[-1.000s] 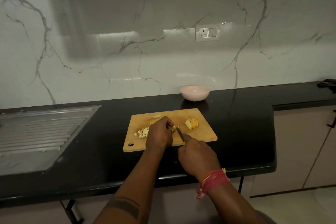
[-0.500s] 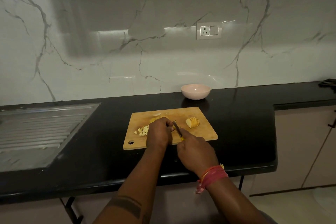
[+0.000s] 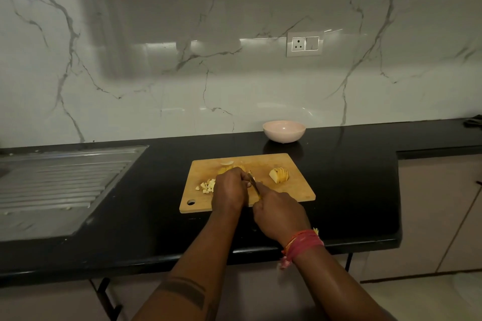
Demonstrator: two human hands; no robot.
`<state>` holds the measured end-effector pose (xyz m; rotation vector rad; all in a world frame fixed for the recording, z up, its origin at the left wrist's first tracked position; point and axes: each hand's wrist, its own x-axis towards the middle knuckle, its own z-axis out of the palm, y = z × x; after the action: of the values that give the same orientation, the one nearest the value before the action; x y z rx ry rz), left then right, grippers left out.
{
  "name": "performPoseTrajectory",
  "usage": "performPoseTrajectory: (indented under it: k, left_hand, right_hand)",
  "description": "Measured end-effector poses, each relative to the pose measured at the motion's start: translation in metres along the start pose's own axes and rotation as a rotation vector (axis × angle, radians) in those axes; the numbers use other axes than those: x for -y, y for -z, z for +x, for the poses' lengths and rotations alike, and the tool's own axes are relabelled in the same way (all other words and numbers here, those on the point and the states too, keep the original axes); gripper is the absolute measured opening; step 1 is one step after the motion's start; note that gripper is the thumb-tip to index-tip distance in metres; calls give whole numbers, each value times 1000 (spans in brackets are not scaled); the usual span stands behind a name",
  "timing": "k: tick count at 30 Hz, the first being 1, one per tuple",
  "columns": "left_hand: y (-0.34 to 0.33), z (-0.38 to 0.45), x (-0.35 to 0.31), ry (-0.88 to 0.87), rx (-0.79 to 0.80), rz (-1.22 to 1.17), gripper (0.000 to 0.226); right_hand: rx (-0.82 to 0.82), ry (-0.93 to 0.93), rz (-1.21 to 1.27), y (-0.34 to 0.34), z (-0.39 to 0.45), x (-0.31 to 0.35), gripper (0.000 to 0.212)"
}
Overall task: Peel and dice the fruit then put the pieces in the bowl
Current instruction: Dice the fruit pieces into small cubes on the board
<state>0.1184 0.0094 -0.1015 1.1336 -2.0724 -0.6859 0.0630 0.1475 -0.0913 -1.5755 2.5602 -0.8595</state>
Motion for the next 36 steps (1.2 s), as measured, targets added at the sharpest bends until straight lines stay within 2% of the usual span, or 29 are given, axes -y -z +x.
performPoseTrajectory:
  k: [12, 15, 21, 27, 36]
  left_hand:
    - [-2, -4, -2, -11, -42, 18, 21]
    - [-2, -3, -2, -34, -40, 45, 13]
    - [-3, -4, -2, -79, -27, 104, 24]
    - [-4, -2, -3, -84, -35, 181, 18]
    - [-3, -7, -7, -111, -30, 272, 23]
  right_hand:
    - [24, 25, -48, 4, -14, -7, 54]
    - [16, 27, 0, 9, -25, -12, 53]
    - [-52, -41, 95, 10, -20, -9, 56]
    - [-34, -67, 99, 11, -11, -4, 55]
    - [-28, -59, 122, 13, -13, -5, 56]
